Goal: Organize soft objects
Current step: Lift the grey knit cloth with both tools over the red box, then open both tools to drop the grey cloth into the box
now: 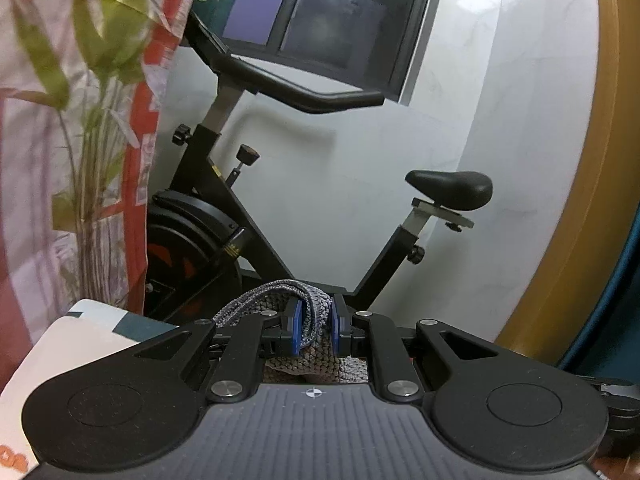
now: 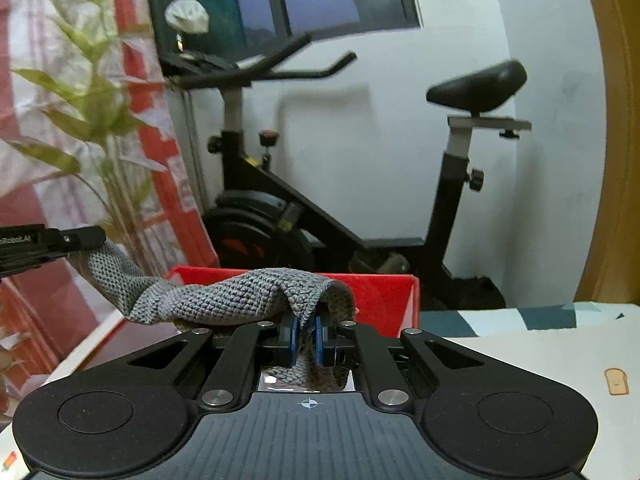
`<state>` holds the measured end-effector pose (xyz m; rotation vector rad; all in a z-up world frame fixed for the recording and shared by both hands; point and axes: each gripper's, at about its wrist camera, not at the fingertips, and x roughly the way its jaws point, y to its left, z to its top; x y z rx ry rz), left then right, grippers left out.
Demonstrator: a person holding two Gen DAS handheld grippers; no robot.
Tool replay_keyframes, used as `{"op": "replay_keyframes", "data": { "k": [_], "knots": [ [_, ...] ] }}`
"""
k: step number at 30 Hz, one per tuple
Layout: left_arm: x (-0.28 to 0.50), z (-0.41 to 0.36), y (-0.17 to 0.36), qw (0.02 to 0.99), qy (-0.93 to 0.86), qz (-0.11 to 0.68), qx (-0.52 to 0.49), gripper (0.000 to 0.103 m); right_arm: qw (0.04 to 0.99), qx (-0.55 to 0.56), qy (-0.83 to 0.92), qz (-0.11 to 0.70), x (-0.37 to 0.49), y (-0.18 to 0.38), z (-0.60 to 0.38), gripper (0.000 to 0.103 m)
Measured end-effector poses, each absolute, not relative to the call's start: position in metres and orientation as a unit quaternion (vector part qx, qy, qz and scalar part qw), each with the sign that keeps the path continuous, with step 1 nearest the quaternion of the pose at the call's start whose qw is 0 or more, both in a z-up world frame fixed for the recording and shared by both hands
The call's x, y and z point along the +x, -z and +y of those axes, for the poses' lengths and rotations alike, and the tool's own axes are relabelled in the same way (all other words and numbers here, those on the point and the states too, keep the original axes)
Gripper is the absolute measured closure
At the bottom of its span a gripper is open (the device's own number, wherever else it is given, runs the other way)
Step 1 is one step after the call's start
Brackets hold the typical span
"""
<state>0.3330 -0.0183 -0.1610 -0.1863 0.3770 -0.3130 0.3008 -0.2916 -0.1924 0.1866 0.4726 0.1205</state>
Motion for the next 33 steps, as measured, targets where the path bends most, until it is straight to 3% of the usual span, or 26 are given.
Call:
{"op": "replay_keyframes", "data": {
  "k": [13, 15, 17, 19, 20, 22, 27, 30, 33],
  "knots": [
    [0.407, -0.039, 0.200, 0.941, 0.179, 0.267, -0.102, 0.087, 0.941, -0.006, -0.040, 0.336, 0.377, 0.220, -0.271, 0.095],
    [0.411, -0.037, 0.203, 0.934, 0.189, 0.283, -0.106, 0.085, 0.934, -0.016, -0.043, 0.354, 0.383, 0.225, -0.267, 0.094],
    [0.412, -0.034, 0.203, 0.929, 0.196, 0.294, -0.108, 0.074, 0.930, -0.022, -0.041, 0.365, 0.386, 0.229, -0.264, 0.093],
    [0.409, -0.033, 0.203, 0.926, 0.204, 0.300, -0.106, 0.050, 0.927, -0.020, -0.041, 0.372, 0.387, 0.231, -0.263, 0.086],
    [0.407, -0.033, 0.203, 0.923, 0.211, 0.303, -0.105, 0.046, 0.924, -0.019, -0.043, 0.379, 0.387, 0.231, -0.263, 0.081],
    [0.404, -0.034, 0.203, 0.919, 0.224, 0.309, -0.102, 0.043, 0.922, -0.019, -0.040, 0.385, 0.385, 0.231, -0.263, 0.077],
    [0.391, -0.038, 0.196, 0.911, 0.248, 0.315, -0.092, 0.033, 0.932, 0.005, -0.032, 0.362, 0.367, 0.215, -0.268, 0.047],
    [0.378, -0.038, 0.190, 0.914, 0.252, 0.308, -0.083, 0.021, 0.937, 0.012, -0.028, 0.349, 0.355, 0.204, -0.273, 0.041],
    [0.364, -0.036, 0.181, 0.917, 0.250, 0.301, -0.074, 0.018, 0.940, 0.015, -0.025, 0.340, 0.341, 0.193, -0.275, 0.031]
  ]
}}
